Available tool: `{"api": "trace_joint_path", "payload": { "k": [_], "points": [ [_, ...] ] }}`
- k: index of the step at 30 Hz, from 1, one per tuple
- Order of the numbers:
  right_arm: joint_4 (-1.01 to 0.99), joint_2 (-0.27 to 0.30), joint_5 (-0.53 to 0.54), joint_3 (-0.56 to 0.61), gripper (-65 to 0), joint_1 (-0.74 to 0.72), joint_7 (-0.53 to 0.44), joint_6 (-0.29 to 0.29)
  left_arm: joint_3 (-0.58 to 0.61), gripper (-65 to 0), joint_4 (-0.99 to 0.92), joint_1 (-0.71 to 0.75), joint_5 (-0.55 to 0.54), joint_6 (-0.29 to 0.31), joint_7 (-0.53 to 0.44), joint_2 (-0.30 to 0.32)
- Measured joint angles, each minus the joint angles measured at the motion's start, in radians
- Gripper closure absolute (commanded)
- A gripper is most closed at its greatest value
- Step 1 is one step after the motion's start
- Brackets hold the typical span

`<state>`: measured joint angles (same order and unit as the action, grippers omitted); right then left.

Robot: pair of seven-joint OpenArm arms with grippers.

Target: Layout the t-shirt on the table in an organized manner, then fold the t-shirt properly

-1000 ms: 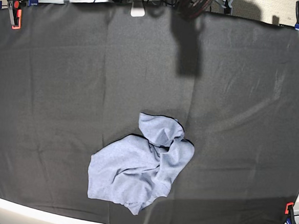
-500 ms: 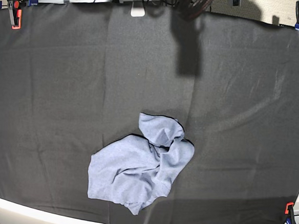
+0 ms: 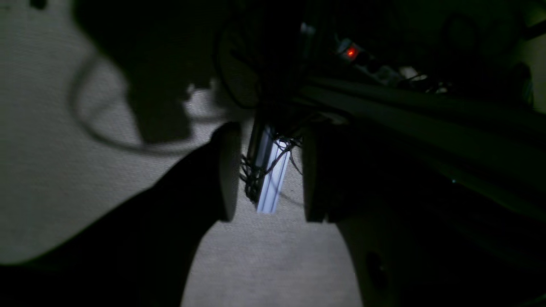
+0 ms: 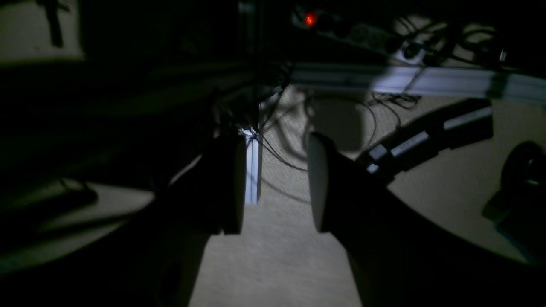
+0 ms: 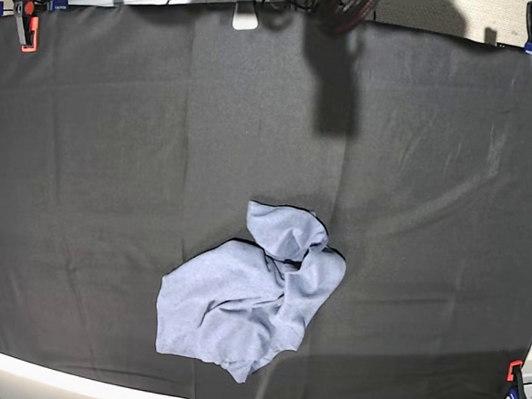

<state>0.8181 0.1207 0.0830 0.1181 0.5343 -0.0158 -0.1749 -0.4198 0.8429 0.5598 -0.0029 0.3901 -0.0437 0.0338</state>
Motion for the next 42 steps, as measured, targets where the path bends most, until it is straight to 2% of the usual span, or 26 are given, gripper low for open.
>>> {"api": "trace_joint_path", "payload": {
  "k": [6, 10, 15, 19, 23, 26, 31, 34, 38, 42],
  "points": [
    [0.188, 0.053, 0.004, 0.0, -23.5, 0.112, 0.009, -0.006, 0.001, -21.5, 0.163, 0.087, -0.052, 0.003, 0.046, 0.034],
    [0.311, 0.097, 0.109, 0.001, -23.5, 0.203, 0.012, -0.008, 0.0, -21.5, 0.265, 0.143, -0.05, 0.003, 0.077, 0.05],
    [0.483, 0.153, 0.13, 0.001, -23.5, 0.319, 0.017, -0.006, 0.002, -21.5, 0.4, 0.214, -0.076, 0.004, 0.081, 0.055],
    [0.65, 0.228, 0.233, 0.005, -23.5, 0.427, 0.021, -0.005, 0.002, -21.5, 0.517, 0.288, -0.076, 0.003, 0.095, 0.079],
    [0.827, 0.314, 0.254, 0.0, -23.5, 0.545, 0.044, -0.003, 0.003, -21.5, 0.643, 0.355, -0.076, 0.005, 0.1, 0.121],
    [0.966, 0.362, 0.258, -0.002, -23.5, 0.602, 0.09, -0.007, 0.003, -21.5, 0.748, 0.397, -0.128, 0.006, 0.133, 0.164],
    [1.146, 0.37, 0.257, -0.061, -23.5, 0.652, 0.152, -0.013, 0.002, -21.5, 0.908, 0.426, -0.151, 0.005, 0.19, 0.233],
    [1.229, 0.37, 0.255, -0.118, -23.5, 0.644, 0.15, -0.006, 0.004, -21.5, 1.003, 0.421, -0.156, 0.005, 0.201, 0.259],
    [1.304, 0.368, 0.261, -0.19, -23.5, 0.647, 0.172, -0.011, 0.003, -21.5, 1.107, 0.417, -0.151, 0.006, 0.205, 0.262],
    [1.36, 0.367, 0.322, -0.262, -23.5, 0.636, 0.175, -0.011, 0.003, -21.5, 1.181, 0.377, -0.152, 0.007, 0.224, 0.262]
  ]
}}
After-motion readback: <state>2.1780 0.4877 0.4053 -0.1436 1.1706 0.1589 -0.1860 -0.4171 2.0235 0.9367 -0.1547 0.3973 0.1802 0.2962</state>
